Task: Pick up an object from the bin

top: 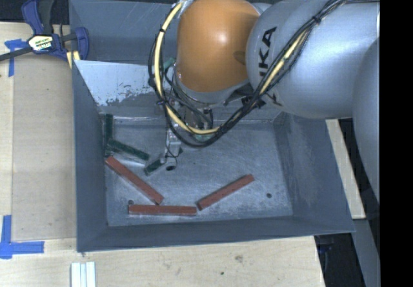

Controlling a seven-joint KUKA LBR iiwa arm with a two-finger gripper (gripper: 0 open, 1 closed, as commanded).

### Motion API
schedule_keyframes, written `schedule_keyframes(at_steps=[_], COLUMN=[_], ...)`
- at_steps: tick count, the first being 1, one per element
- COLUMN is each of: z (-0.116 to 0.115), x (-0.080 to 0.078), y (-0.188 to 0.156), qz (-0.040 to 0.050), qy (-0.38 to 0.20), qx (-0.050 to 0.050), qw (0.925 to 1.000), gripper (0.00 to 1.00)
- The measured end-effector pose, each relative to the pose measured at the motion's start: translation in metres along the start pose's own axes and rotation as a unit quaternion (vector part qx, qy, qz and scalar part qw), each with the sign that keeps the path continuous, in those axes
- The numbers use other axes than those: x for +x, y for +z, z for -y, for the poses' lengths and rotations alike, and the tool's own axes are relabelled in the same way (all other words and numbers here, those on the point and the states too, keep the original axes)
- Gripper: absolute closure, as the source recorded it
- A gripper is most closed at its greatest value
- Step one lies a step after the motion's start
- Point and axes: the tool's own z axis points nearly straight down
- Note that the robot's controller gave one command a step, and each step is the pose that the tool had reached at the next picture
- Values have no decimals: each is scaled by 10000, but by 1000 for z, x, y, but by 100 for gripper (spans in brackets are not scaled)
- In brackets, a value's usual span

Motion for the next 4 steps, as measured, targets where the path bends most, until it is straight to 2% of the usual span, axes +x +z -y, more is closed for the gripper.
schedule_keyframes(at_steps=[1,2,3,4], z=[1,-37,-61,-61], x=[-2,-25,-15,-29], y=[-5,37,65,75], qz=[41,93,7,44], qy=[13,1036,768,2001], qx=[-6,-27,8,-17], qw=[10000,9946,9970,9798], gripper=[0,0,0,0])
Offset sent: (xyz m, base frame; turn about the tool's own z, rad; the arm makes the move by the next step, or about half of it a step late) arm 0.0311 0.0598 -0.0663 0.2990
